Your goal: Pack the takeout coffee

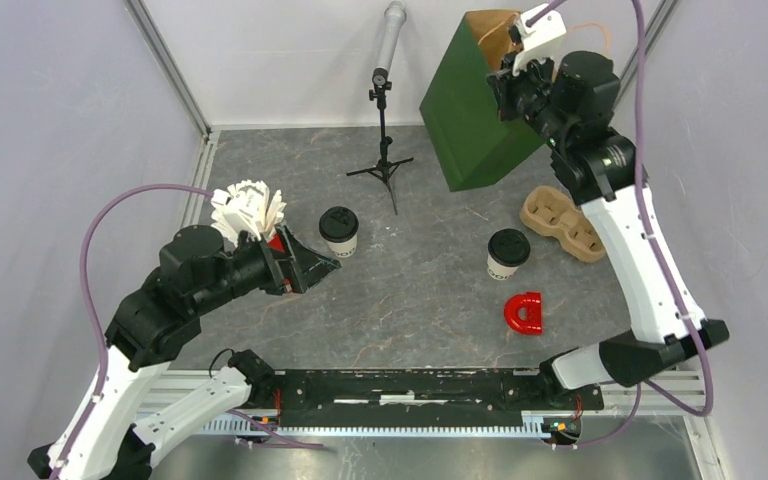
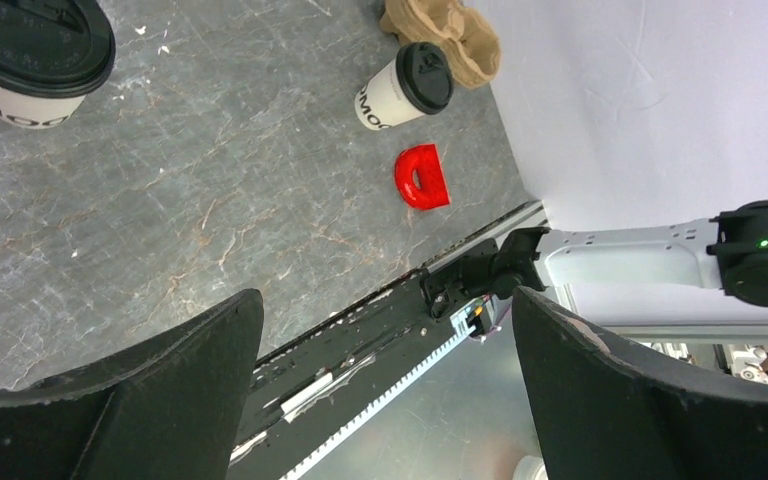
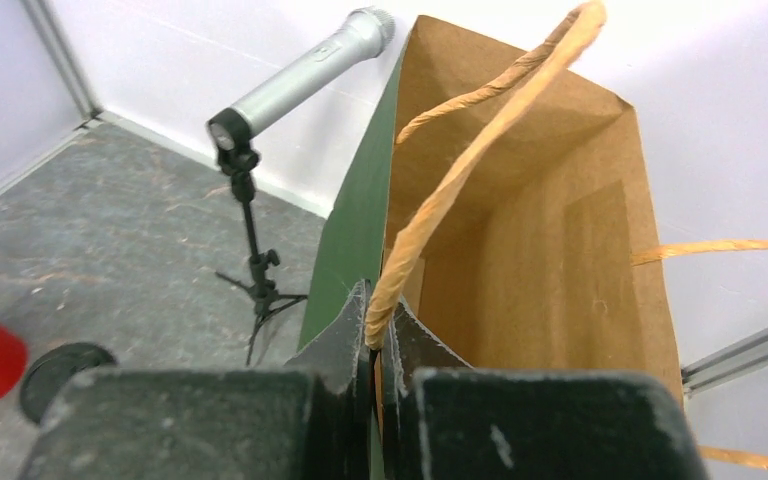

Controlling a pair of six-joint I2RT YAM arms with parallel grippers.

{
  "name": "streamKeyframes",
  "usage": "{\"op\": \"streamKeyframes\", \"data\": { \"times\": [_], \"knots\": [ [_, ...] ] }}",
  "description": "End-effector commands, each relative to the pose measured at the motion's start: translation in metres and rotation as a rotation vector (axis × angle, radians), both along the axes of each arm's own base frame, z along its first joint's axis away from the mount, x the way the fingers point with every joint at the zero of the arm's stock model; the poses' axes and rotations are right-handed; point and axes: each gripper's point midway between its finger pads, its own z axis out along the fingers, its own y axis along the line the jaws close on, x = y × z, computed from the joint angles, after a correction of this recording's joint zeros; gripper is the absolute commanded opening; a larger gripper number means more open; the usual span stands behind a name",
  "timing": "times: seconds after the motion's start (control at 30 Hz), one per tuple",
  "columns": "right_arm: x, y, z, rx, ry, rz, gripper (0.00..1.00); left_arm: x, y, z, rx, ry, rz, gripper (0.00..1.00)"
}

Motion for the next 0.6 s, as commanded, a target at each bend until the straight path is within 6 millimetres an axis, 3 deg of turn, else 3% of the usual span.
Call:
{"op": "streamKeyframes", "data": {
  "times": [0.0,0.17,0.37,0.57],
  "knots": [
    [-0.046,0.004,0.007,0.021,0.032,0.099,0.00,-0.001,0.002,0.025,-0.044,-0.013,0.017,1.00],
    [-0.088,0.007,-0.007,0.028,0.050,0.202,0.00,0.002,0.000,0.027,-0.035,-0.017,0.017,1.00],
    [-0.131,0.030,-0.032,0.051,0.101,0.404,0.00,0.014,0.004,0.029,-0.027,-0.015,0.079,1.00],
    [-0.161,0.047,-0.059,0.020,0.166,0.529,0.00,0.026,0.008,0.020,-0.008,0.015,0.158,1.00]
  ]
}}
